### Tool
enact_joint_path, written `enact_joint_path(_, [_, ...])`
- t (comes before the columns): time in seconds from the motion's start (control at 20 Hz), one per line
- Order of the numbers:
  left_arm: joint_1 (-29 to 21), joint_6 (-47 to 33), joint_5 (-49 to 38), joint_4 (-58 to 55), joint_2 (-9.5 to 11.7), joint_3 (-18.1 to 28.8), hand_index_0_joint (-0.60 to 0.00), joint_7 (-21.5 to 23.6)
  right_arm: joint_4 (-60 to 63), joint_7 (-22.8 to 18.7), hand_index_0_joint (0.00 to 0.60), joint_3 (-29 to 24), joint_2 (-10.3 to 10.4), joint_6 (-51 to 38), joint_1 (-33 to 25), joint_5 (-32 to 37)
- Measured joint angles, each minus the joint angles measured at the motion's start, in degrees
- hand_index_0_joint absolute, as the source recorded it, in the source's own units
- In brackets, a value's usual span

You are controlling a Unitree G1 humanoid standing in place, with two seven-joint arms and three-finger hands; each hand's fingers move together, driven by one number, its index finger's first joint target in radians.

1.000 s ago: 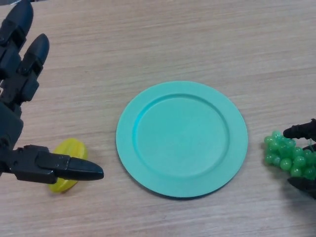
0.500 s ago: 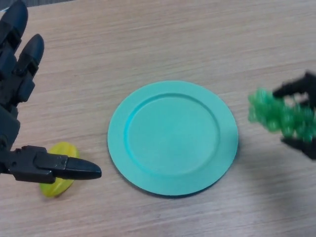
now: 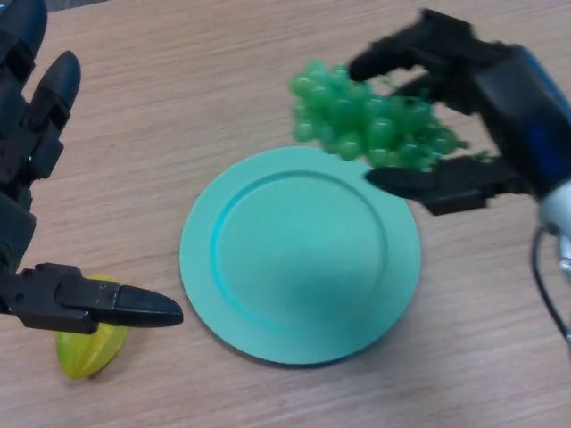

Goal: Pick up the green grapes and place it on the plate

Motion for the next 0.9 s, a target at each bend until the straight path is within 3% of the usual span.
enact_joint_path(0.15, [0.43, -0.01, -1.46, 0.32, -0.01, 0.64, 0.000, 0.00, 0.56, 0.03, 0.600, 2.56, 0.57, 0.62, -1.49, -2.32])
enact_joint_path(0.25, [0.79, -0.04, -1.97, 0.74, -0.07, 1.37, 0.000, 0.00, 0.66, 0.02, 0.400, 2.64, 0.65, 0.64, -2.39, -2.35])
enact_joint_path(0.3, [0.86, -0.09, -1.96, 0.75, -0.18, 2.04, 0.000, 0.00, 0.67, 0.01, 0.250, 2.64, 0.66, 0.64, -2.45, -2.35])
enact_joint_path(0.35, [1.01, -0.20, -1.93, 0.75, -0.25, 2.24, 0.000, 0.01, 0.67, -0.07, 0.150, 2.65, 0.67, 0.64, -2.50, -2.34])
enact_joint_path(0.4, [1.44, -0.75, -1.86, 0.75, -0.57, 2.20, 0.000, 0.00, 0.94, -1.35, 0.008, 2.92, 0.69, 0.62, -3.06, -2.32])
enact_joint_path(0.5, [2.06, -2.36, -0.57, 0.76, -1.20, 2.22, 0.000, 0.00, 1.30, -3.79, 0.000, 3.15, 0.70, 0.49, -4.18, -2.33])
enact_joint_path(0.75, [3.52, -4.25, 0.34, 0.73, -1.98, 2.25, 0.000, 0.00, -3.78, -3.79, 0.000, 4.12, 0.75, 1.23, -3.55, -1.01])
enact_joint_path(0.9, [3.78, -4.24, 0.33, -0.44, -2.05, 2.30, 0.000, -0.01, -11.26, -2.18, 0.000, 1.54, 0.78, 8.47, -1.14, 5.26])
